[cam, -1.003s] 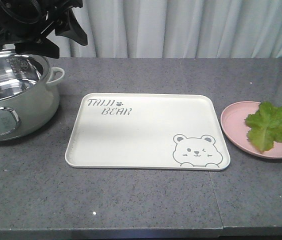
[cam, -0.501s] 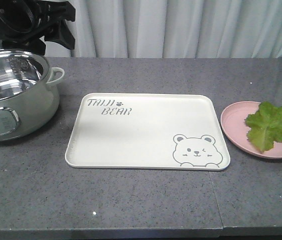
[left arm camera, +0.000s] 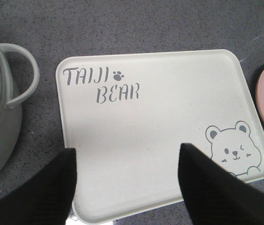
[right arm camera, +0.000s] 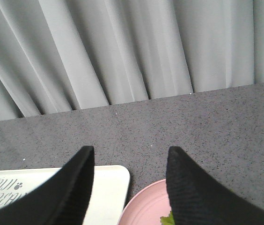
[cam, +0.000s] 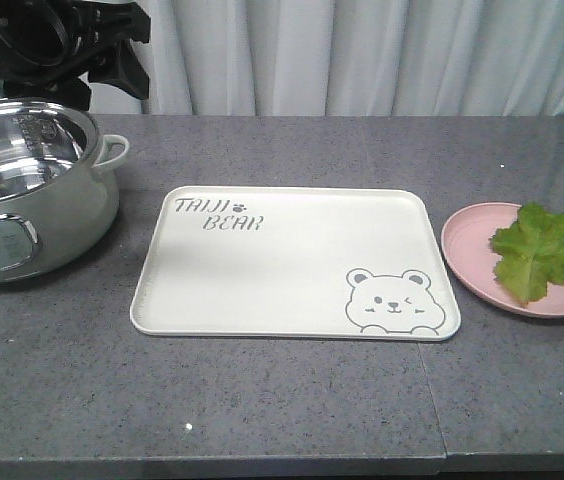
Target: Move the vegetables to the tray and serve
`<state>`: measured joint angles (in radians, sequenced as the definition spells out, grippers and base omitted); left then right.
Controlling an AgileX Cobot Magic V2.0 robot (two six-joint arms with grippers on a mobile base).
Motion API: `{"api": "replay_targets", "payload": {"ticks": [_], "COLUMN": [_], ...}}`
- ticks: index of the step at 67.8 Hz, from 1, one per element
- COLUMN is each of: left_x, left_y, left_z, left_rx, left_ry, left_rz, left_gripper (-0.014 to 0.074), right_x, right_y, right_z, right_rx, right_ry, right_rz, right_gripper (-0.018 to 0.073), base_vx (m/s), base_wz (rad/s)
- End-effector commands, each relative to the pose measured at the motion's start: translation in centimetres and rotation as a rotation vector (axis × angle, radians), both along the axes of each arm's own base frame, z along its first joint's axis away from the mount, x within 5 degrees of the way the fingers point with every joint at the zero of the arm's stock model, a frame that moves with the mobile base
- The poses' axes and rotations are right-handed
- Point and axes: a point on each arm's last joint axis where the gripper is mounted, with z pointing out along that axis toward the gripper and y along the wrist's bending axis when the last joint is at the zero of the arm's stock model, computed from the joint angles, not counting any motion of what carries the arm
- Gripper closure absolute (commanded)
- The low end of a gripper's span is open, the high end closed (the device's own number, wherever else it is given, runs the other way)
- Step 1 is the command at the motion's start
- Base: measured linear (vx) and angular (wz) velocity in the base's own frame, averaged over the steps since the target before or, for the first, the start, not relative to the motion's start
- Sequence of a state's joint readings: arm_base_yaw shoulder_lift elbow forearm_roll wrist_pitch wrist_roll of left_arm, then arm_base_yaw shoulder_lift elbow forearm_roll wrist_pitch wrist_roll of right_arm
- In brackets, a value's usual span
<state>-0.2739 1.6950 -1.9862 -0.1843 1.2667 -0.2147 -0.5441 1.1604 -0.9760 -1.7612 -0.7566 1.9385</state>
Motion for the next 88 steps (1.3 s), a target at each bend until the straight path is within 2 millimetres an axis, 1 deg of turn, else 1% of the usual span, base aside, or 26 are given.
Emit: {"api": "replay_targets", "payload": {"ticks": [1,7,19,22,37,45,53,57,68,73,80,88], "left_x": [-1.2,-1.2,-1.2,-1.2,-1.2,-1.2,-1.2,-1.2,-1.2,-1.2,-1.2,-1.2], "left_y": [0.3,0.3,0.3,0.3,0.3,0.3,0.3,0.3,0.3,0.3,0.3,0.3], "left_z": [2.2,2.2,2.2,2.2,2.2,2.2,2.2,2.2,2.2,2.2,2.2,2.2], "left_rx": [-0.041,-0.041,-0.041,-0.041,-0.041,-0.041,-0.041,-0.041,-0.041,-0.041,-0.041,-0.041], "left_ry": [-0.09,-0.09,-0.09,-0.09,-0.09,-0.089,-0.089,-0.089,-0.089,-0.089,-0.089,-0.089], "left_rz": [0.001,0.001,0.001,0.001,0.001,0.001,0.001,0.001,0.001,0.001,0.001,0.001], "left_gripper": [0.0153,0.0153,0.0153,0.0153,0.0153,0.0153,0.0153,0.0153,0.0153,0.0153,0.0153,0.0153], "right_x": [-0.5,-0.5,-0.5,-0.5,-0.5,-0.7,-1.0,-1.0,-0.5,-0.2,0.3,0.7], "right_y": [0.2,0.2,0.0,0.0,-0.1,-0.6,-1.1,-1.5,-2.4,-2.6,-2.2,-1.5], "right_z": [2.1,2.5,3.9,4.2,4.5,5.5,6.4,6.4,6.0,5.4,4.4,2.9], "right_rx": [0.057,0.097,0.031,0.041,0.084,0.141,0.107,0.036,-0.114,-0.244,-0.342,-0.341], "right_ry": [-0.099,-0.145,-0.309,-0.345,-0.372,-0.471,-0.584,-0.6,-0.556,-0.477,-0.351,-0.179], "right_rz": [-0.022,-0.019,-0.029,-0.035,-0.05,-0.094,-0.152,-0.2,-0.398,-0.472,-0.489,-0.497], "right_gripper": [0.0216,0.0216,0.0216,0.0216,0.0216,0.0216,0.0216,0.0216,0.0216,0.0216,0.0216,0.0216], "base_vx": [0.0,0.0,0.0,0.0,0.0,0.0,0.0,0.0,0.0,0.0,0.0,0.0], "base_wz": [0.0,0.0,0.0,0.0,0.0,0.0,0.0,0.0,0.0,0.0,0.0,0.0]}}
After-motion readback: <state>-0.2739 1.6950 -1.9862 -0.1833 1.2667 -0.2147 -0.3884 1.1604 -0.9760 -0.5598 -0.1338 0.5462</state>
